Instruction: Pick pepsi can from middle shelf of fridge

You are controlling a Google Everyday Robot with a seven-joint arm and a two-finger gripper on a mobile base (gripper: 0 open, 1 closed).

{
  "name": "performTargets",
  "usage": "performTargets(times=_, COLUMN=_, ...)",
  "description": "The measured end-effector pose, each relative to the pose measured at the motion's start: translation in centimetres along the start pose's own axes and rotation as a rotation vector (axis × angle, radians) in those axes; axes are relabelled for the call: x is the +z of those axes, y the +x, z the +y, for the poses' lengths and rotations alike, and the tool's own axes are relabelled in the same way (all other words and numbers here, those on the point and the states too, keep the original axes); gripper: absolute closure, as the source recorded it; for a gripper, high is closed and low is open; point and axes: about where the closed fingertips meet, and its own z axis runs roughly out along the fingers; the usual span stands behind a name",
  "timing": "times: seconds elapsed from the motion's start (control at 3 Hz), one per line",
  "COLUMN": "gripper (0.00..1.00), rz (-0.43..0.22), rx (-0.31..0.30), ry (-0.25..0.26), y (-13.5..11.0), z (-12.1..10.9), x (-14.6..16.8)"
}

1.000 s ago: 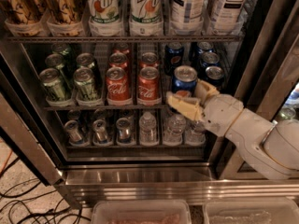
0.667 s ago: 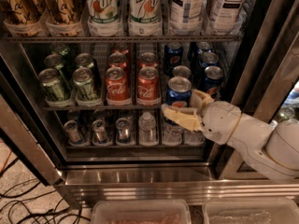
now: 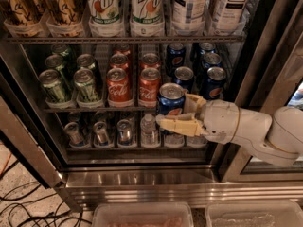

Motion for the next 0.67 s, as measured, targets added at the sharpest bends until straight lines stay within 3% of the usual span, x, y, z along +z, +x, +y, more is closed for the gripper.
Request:
performTargets(times=0.33, gripper=1.00, rz=-0.019, rx=0.015, ry=-0.064, y=-1.22, z=1.41, x=0.66)
performTargets(times=0.67, gripper=1.00, rz=-0.019, rx=0.016, ry=-0.067, y=-1.24, z=1.48, x=0.67)
